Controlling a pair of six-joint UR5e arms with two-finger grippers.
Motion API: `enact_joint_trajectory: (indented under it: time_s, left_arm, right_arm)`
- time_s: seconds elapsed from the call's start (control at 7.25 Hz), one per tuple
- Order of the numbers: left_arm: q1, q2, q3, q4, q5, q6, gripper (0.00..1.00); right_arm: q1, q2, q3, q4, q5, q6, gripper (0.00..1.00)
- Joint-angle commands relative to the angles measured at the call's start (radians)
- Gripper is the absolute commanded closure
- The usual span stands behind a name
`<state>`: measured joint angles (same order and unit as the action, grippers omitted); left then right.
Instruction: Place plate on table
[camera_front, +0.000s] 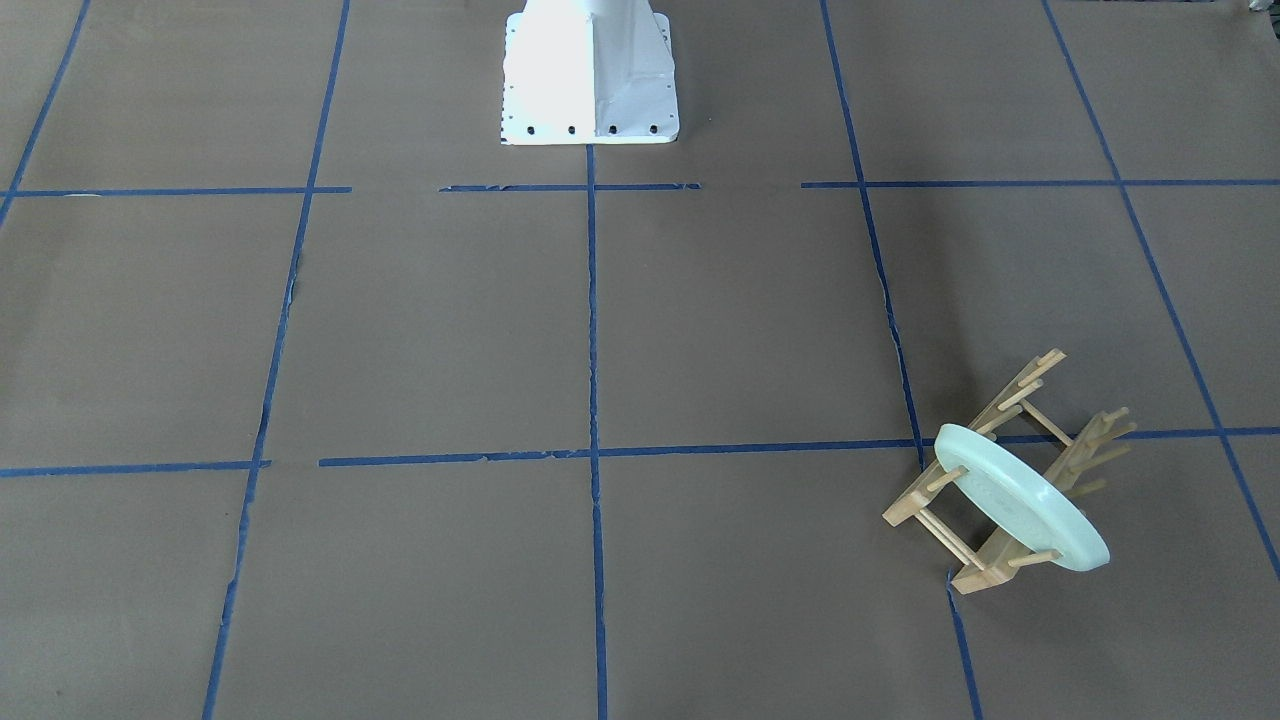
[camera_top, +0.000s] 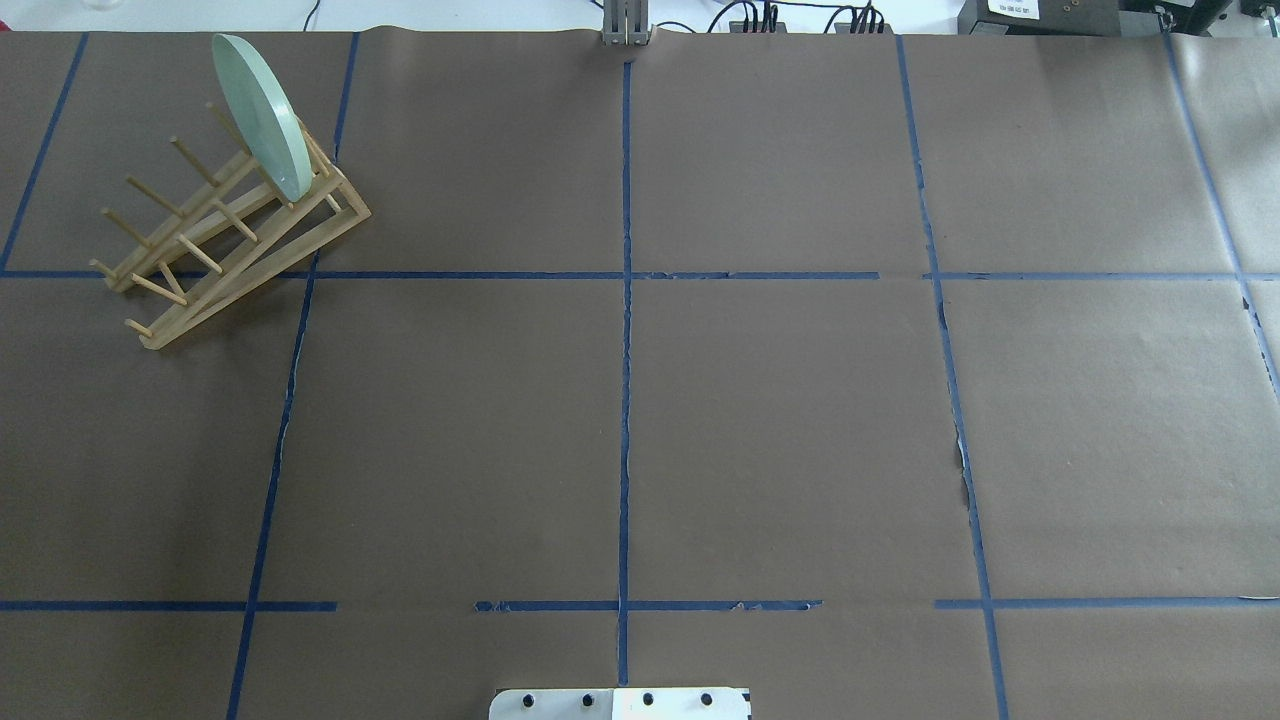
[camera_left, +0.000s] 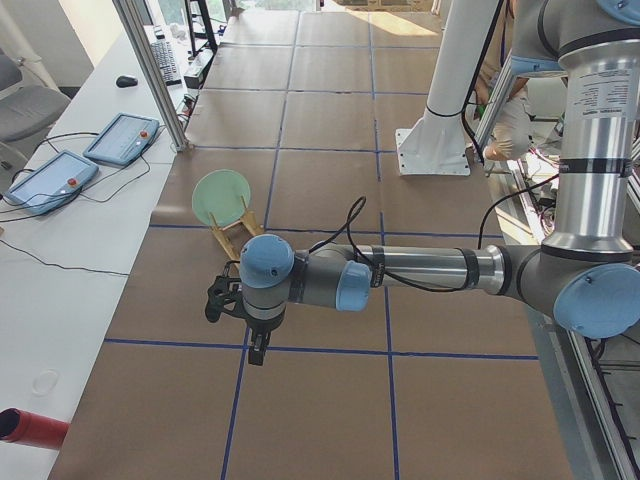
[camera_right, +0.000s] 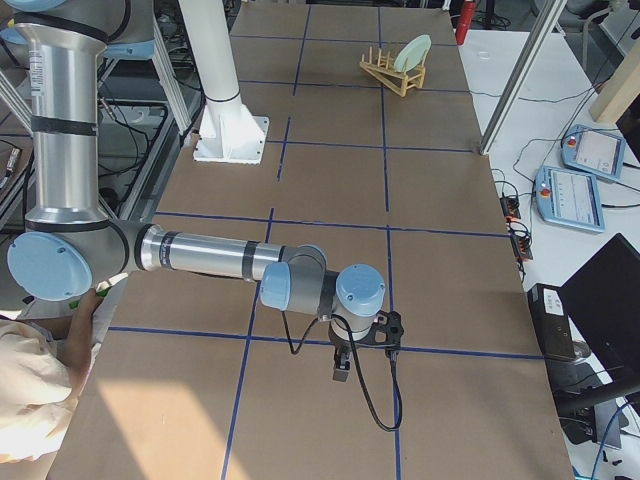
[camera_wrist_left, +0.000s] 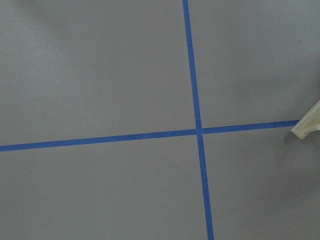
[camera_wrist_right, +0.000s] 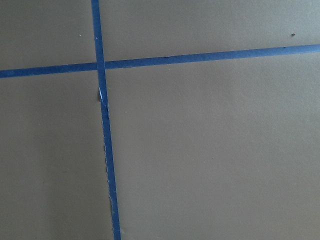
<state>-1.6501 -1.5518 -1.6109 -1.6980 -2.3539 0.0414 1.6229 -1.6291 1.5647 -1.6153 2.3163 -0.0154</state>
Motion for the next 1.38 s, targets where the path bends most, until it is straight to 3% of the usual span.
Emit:
enact_joint_trajectory:
  time_s: [0.0, 0.55, 0.83, 1.1, 1.24]
  left_arm:
    - [0.003, 0.007, -0.001, -0.002, 0.001, 0.006, 0.00]
    - [0.019, -0.040, -0.003, -0.064, -0.005, 0.000, 0.00]
    - [0.019, -0.161, 0.142, -0.306, -0.004, -0.002, 0.00]
    - [0.023, -0.232, 0.157, -0.340, -0.019, -0.238, 0.00]
    - [0.067, -0.252, 0.160, -0.407, -0.098, -0.376, 0.00]
  right_arm:
    - [0.000, 0.000, 0.000, 0.000, 0.000, 0.000, 0.00]
    - [0.000, 0.000, -0.002, 0.000, 0.000, 0.000, 0.00]
    - [0.000, 0.000, 0.000, 0.000, 0.000, 0.000, 0.00]
    - [0.000, 0.000, 0.000, 0.000, 0.000, 0.000, 0.00]
    - [0.000, 0.000, 0.000, 0.000, 0.000, 0.000, 0.00]
